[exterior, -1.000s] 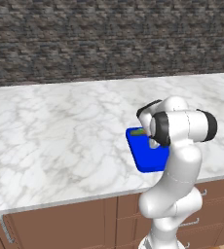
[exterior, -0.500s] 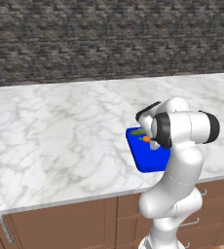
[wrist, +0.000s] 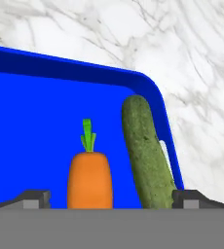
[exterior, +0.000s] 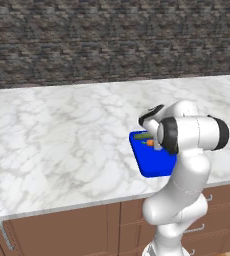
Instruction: Place the two vegetables and bowl onto the tray for setting up a vegetable dip station.
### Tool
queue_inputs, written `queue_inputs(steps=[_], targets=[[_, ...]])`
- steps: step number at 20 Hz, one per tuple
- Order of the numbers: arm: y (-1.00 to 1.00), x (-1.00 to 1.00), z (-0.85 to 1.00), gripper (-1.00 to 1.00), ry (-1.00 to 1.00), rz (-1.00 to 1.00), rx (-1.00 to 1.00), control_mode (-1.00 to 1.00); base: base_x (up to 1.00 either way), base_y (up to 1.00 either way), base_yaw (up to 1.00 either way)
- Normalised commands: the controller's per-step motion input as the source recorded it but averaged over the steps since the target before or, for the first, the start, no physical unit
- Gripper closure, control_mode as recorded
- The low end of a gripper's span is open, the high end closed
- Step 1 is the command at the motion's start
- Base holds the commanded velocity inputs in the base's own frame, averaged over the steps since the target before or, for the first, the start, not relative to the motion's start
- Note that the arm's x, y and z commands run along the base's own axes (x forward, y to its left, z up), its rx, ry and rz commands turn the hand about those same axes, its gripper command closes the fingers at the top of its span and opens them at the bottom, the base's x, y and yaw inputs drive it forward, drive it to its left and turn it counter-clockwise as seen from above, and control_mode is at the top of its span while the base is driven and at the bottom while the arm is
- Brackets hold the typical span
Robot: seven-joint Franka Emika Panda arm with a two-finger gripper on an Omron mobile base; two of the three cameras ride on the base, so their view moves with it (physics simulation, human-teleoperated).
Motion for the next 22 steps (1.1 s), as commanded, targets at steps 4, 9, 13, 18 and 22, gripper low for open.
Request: queue_inputs(steps=[4,9,13,18,22], targets=[[-0.09,0.00,0.35,-1.00,-0.10,0.00,0.00,-1.00,0.00,0.00,0.00],[-0.13,0.00,0.42,-1.00,-0.01,0.00,0.00,-1.00,0.00,0.00,0.00],[-0.13,0.00,0.44,-1.00,0.01,-0.05,0.00,-1.00,0.00,0.00,0.00],[0.00,0.00,0.53,-1.00,0.06,-0.09,0.00,-1.00,0.00,0.00,0.00],[-0.01,0.00,0.51,-1.00,0.10,-0.11,0.00,-1.00,0.00,0.00,0.00]])
